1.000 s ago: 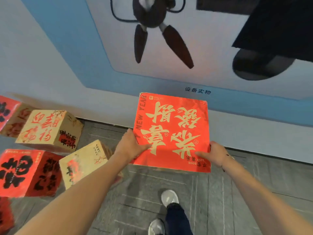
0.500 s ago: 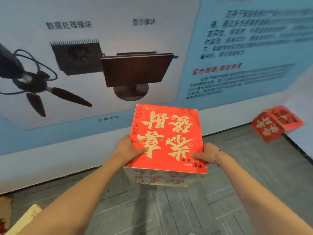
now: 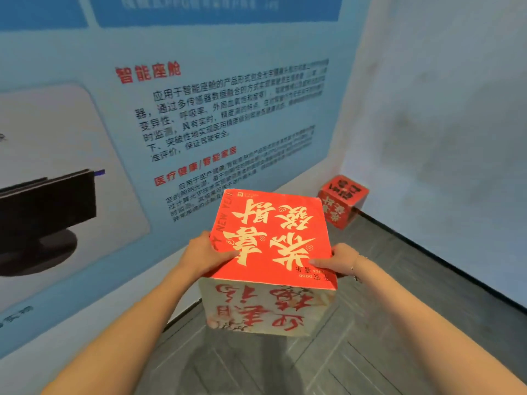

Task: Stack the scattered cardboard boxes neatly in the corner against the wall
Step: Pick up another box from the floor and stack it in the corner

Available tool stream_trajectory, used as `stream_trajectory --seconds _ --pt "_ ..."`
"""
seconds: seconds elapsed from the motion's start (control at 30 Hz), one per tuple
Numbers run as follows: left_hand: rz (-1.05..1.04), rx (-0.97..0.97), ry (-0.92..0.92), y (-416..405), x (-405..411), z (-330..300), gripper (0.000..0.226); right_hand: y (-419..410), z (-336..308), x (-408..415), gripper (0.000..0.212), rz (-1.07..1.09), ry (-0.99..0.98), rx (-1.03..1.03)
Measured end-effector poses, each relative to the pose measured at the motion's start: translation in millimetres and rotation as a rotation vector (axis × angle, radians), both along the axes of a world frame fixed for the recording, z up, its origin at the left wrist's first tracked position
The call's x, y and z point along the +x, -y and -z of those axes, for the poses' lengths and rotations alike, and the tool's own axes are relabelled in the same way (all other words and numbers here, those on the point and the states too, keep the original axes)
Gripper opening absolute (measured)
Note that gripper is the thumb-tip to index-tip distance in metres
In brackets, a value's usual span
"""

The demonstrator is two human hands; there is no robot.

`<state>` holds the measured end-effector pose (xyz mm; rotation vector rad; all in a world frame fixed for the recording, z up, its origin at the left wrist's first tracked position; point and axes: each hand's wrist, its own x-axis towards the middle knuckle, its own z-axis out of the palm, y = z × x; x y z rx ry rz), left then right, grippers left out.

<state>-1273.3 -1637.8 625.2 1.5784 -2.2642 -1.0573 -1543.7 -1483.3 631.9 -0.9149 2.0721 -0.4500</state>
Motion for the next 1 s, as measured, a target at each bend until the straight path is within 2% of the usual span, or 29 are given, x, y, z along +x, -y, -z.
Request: stream_trajectory --seconds 0.07,0.2,0.37,0.53,0.7,0.87,1.0 --pt "0.018 0.004 -0.025 3 -44 -6 0.069 -8 -9 -38 0.051 0.019 -0.029 -0.001" --pt "0.112 -0.011 -0.061 5 -128 -20 0.049 -21 -17 -109 0.052 0.103 -0.041 -0.023" --pt "0.242 -0.010 -0.063 23 -231 -25 0.040 -28 -17 -189 0.047 0.263 -0.009 -0.056" --pt "0.366 -0.005 -0.040 65 -341 -17 0.066 -22 -5 -272 0.043 0.406 0.010 -0.067" --pt "0.487 -0.005 -0.023 95 -459 -20 0.069 -14 -2 -352 0.051 0.551 0.037 -0.054" --pt "0.650 -0.050 -0.036 114 -570 -30 0.065 -7 -9 -425 0.039 0.687 0.048 -0.119" --pt "0.697 -0.050 -0.020 132 -650 -19 0.084 -9 -4 -482 0.035 0.768 0.048 -0.124"
